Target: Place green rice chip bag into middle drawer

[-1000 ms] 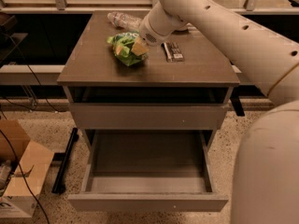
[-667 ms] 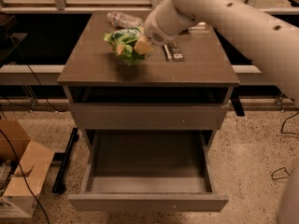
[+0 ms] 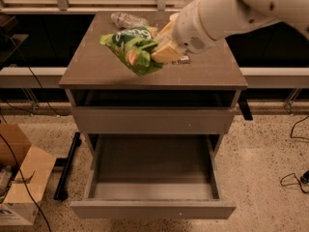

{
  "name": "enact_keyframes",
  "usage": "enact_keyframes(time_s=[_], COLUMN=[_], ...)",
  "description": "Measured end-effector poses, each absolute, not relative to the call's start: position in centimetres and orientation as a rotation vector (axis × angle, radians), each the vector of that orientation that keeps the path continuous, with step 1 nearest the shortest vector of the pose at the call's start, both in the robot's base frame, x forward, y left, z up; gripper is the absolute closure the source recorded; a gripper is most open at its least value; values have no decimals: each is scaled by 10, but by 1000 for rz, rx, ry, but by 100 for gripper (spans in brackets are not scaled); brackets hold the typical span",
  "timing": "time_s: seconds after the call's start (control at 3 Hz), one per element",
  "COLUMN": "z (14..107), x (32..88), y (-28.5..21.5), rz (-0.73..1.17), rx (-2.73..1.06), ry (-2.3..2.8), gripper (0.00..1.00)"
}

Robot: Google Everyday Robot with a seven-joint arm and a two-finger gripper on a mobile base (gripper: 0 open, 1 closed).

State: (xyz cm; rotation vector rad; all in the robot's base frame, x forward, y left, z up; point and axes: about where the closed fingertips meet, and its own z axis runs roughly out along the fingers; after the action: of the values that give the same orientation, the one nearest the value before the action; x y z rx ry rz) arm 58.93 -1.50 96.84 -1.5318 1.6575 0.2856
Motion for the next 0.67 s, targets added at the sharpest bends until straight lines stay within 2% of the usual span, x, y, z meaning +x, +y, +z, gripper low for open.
enact_keyframes(time_s=[0.67], z=[901], x=[453], y=[-64], rz=[582], rx=[-1768], ry=[1688], gripper=[100])
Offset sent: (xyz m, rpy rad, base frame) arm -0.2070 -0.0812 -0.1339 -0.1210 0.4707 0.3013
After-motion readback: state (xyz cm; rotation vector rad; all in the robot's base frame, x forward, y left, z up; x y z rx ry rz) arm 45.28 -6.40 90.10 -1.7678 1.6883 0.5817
